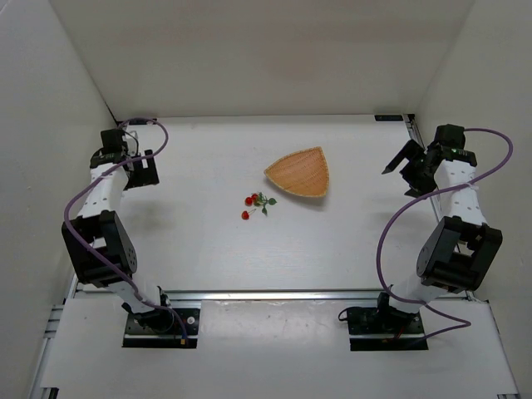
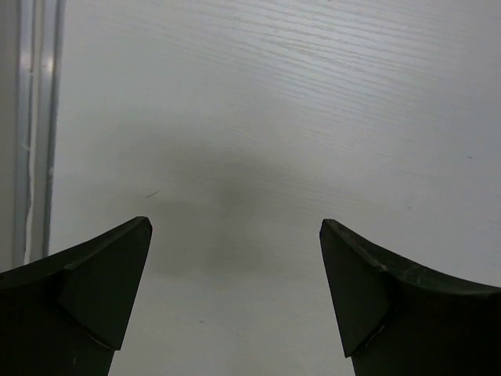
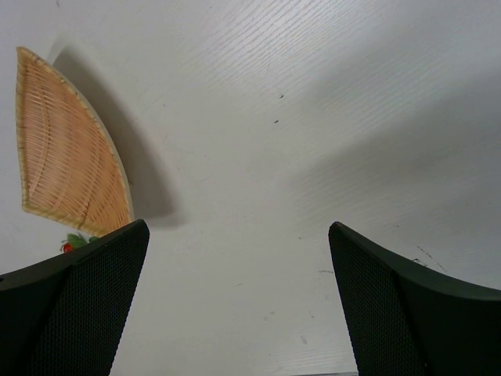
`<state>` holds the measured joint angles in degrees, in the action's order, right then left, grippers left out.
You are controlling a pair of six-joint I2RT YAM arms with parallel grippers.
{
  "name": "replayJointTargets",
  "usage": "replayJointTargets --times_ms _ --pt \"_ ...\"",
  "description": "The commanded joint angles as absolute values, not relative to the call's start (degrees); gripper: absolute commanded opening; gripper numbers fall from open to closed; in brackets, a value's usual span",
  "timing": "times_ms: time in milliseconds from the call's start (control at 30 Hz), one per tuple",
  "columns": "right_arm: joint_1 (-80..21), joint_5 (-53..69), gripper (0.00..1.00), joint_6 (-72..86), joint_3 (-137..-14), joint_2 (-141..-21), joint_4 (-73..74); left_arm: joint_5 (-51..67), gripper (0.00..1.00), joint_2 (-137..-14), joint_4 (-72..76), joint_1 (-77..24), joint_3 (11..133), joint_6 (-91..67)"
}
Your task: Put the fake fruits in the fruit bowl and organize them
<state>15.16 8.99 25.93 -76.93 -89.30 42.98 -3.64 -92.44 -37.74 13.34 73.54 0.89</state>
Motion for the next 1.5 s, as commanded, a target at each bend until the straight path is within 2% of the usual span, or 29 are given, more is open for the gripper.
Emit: replayJointTargets --times_ms 0,67,133,167,200,300,400,533,600,833,1067,1200,1233,1367,1467 --pt "15.2 9.4 1.00 24.4 -77.6 -89.1 43.3 8.0 1.00 -88.2 -38.6 13.4 73.7 4.0" --pt "15.2 9.9 1.00 24.4 -77.0 -89.1 43.3 19.0 1.00 -88.2 -41.4 13.4 73.7 7.9" --pt "15.2 11.2 1.00 24.4 -77.0 -89.1 42.7 15.3 1.00 -88.2 -42.1 7.6 75.0 11.2" --pt "15.2 11.2 1.00 24.4 -77.0 -89.1 42.2 7.8 1.00 -88.9 -43.1 4.3 75.0 12.6" --pt "15.2 11.9 1.00 24.4 -76.5 -89.7 42.2 4.6 1.00 -89.7 -43.1 -2.4 75.0 14.8" --pt "15.2 13.3 1.00 25.0 -76.5 -90.3 42.2 -1.6 1.00 -93.1 -43.1 -13.7 75.5 17.0" --pt "14.6 13.8 1.00 25.5 -76.5 -90.4 42.2 -4.8 1.00 -98.6 -43.1 -22.2 78.6 18.6" --pt "14.6 13.8 1.00 25.5 -75.3 -90.4 42.2 -4.8 1.00 -104.7 -43.1 -28.2 82.0 20.9" --pt "14.6 13.3 1.00 25.5 -74.6 -90.4 42.2 -3.1 0.96 -106.7 -43.1 -30.9 82.5 21.9" --pt "14.6 12.7 1.00 24.3 -73.5 -90.4 42.2 -4.5 0.84 -112.8 -43.8 -33.8 84.1 21.7" --pt "14.6 12.7 1.00 24.3 -74.8 -91.5 42.7 -1.7 0.79 -114.9 -44.3 -33.8 85.8 20.0" --pt "14.6 13.3 1.00 24.3 -75.4 -92.0 43.2 0.4 0.67 -116.9 -45.9 -33.8 88.7 18.7" --pt "14.6 13.3 1.00 24.3 -75.9 -92.0 43.2 1.0 0.61 -117.8 -46.5 -33.8 89.2 18.7" --pt "14.6 12.2 1.00 24.3 -75.9 -92.0 43.2 2.2 0.50 -119.0 -48.4 -33.8 90.3 18.7" --pt "14.6 12.2 1.00 24.3 -75.9 -92.0 43.8 3.4 0.50 -119.0 -49.8 -33.8 90.3 18.2"
